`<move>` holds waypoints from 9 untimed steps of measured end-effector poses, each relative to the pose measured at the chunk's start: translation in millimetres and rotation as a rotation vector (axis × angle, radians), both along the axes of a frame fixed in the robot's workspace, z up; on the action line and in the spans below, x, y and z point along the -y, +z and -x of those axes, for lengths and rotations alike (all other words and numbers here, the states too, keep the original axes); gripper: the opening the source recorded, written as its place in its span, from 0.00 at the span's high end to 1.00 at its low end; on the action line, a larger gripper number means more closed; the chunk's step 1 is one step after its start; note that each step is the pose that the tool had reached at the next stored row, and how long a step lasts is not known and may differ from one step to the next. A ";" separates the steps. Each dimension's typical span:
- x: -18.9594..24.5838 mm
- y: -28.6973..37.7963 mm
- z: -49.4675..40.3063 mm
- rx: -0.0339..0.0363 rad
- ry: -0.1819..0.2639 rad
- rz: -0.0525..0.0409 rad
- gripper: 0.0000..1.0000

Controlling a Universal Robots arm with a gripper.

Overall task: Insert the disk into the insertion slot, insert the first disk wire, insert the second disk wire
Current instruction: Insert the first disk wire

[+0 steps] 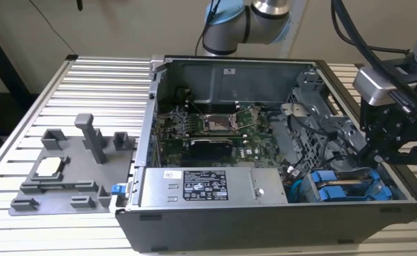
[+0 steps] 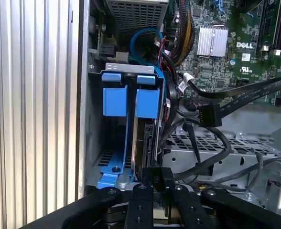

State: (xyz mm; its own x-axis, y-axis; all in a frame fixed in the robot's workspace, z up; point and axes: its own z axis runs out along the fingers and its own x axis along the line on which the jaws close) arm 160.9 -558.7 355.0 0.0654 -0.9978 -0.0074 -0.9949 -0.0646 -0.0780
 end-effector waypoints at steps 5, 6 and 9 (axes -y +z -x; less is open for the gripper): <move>1.7 -3.0 0.2 0.0000 -0.002 -0.0037 0.81; 2.0 -3.8 0.3 0.0000 -0.002 -0.0044 0.81; 2.2 -5.9 0.2 0.0000 -0.002 -0.0061 0.81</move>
State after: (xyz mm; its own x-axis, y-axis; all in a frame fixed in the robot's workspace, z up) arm 160.6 -560.9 349.1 0.0631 -0.9979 -0.0135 -0.9950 -0.0618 -0.0784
